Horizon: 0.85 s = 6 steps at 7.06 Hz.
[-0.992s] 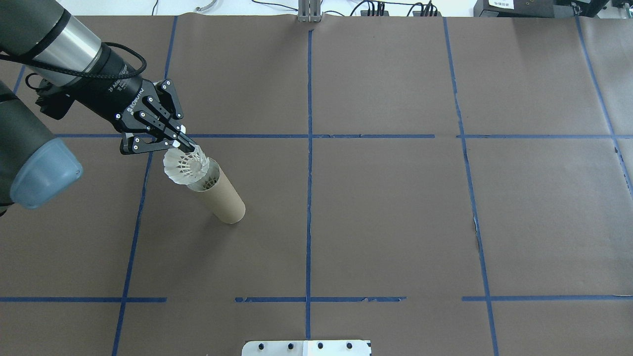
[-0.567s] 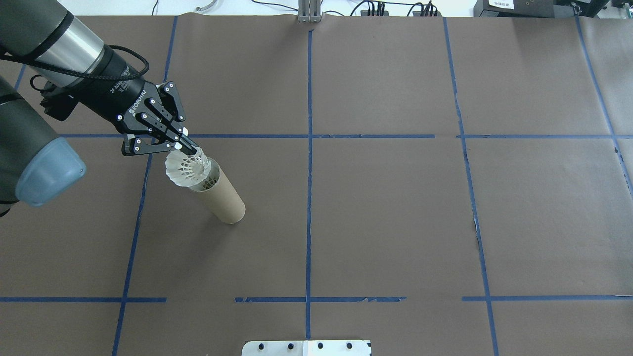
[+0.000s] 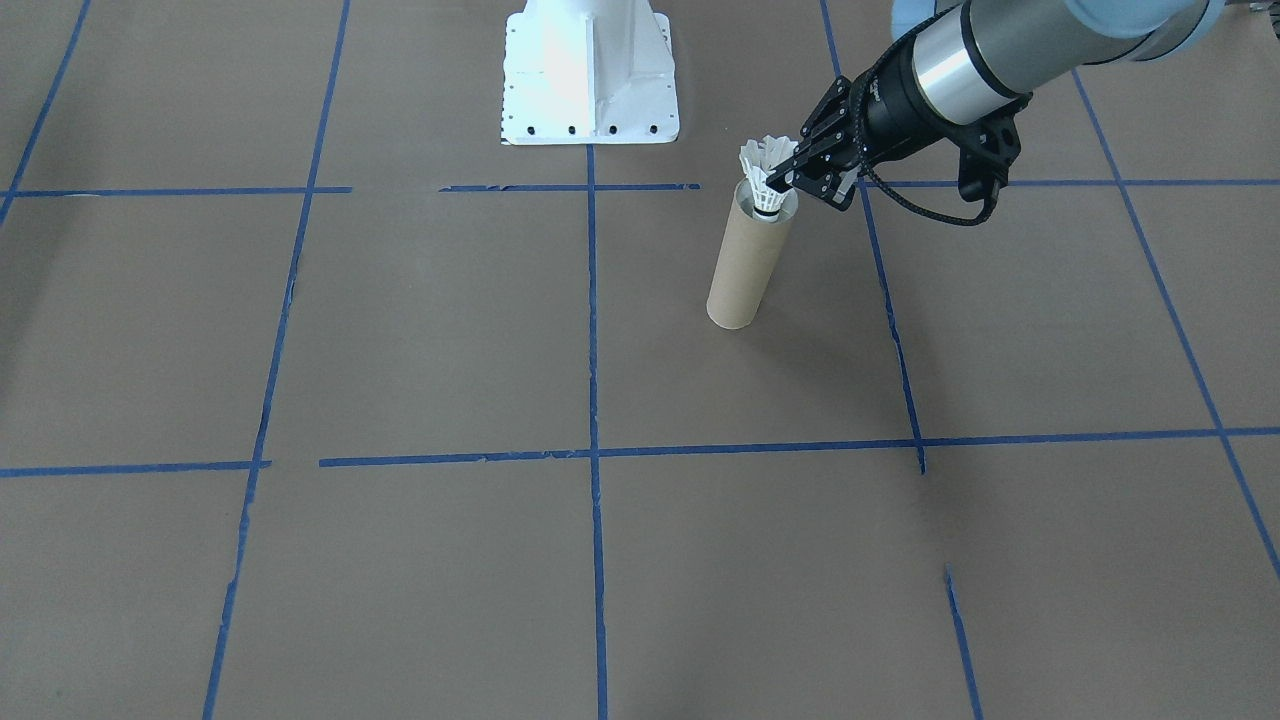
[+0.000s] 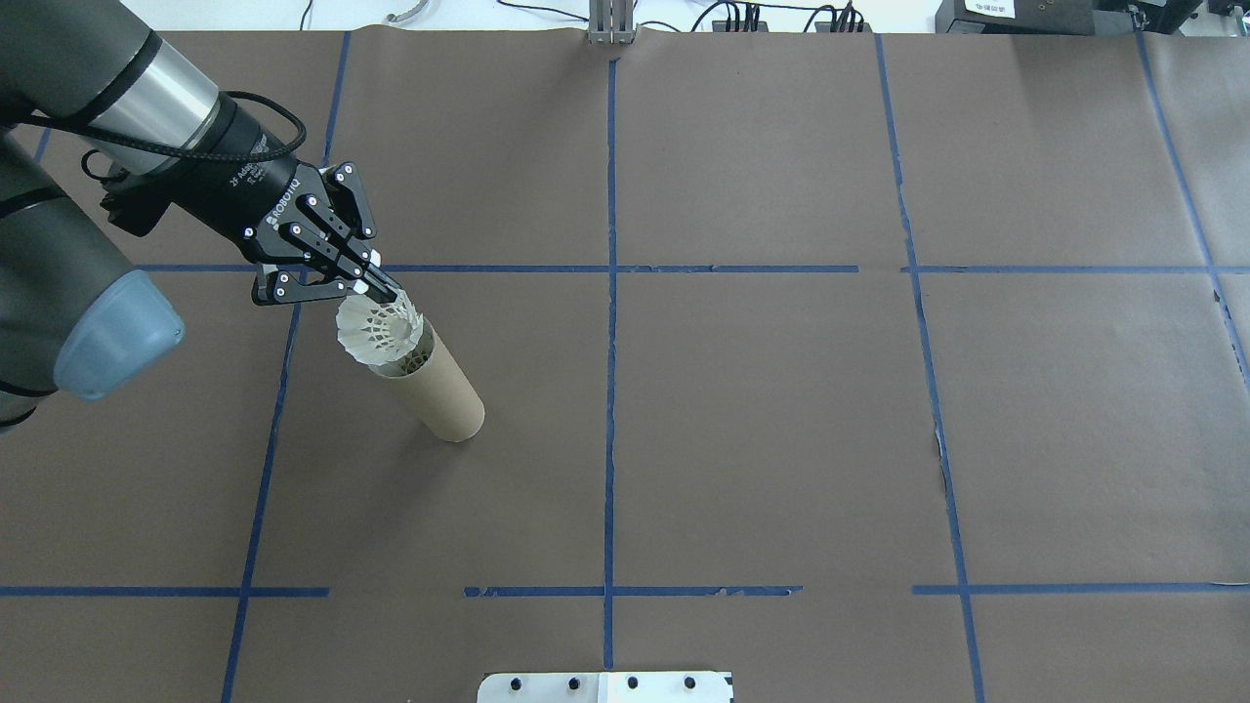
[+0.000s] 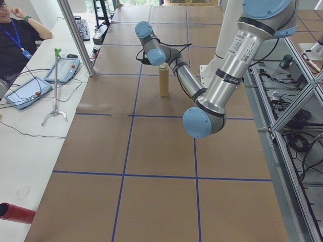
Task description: Collect badminton balls into bucket
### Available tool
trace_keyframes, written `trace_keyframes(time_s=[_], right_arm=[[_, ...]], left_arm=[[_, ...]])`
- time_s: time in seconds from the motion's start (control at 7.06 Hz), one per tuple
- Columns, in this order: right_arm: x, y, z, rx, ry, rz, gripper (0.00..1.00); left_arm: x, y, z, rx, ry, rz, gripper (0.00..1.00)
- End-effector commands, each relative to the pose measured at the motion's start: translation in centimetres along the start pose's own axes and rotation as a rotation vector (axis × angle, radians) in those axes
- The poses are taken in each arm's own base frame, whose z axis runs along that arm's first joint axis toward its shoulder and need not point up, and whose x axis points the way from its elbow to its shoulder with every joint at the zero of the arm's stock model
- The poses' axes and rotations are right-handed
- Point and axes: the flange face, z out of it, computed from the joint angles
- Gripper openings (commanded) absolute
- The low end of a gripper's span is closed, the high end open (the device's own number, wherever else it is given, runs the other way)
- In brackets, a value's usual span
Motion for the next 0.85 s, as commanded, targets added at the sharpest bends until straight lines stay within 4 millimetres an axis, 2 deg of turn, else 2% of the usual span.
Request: trace_keyframes(time_s=[0.0,0.42,0.57,0.71], right_arm=[[0.0,0.0,0.0,0.000,0.000,0.000,1.00],[0.0,0.0,0.0,0.000,-0.001,0.000,1.00],[0.0,0.0,0.0,0.000,-0.001,0.000,1.00],[0.0,0.1,0.0,-0.001,-0.001,0.001,1.00]], left_arm=[[-0.1,0.4,-0.1,-0.013,0.008,0.043,1.00],[-0.5,0.0,-0.7,-0.019,0.003,0.192,1.00],[-0.9,-1.4,-1.1,-0.008,0.006,0.276,1.00],[-0.5,-2.4,-2.8,0.008,0.037,0.361,1.00]])
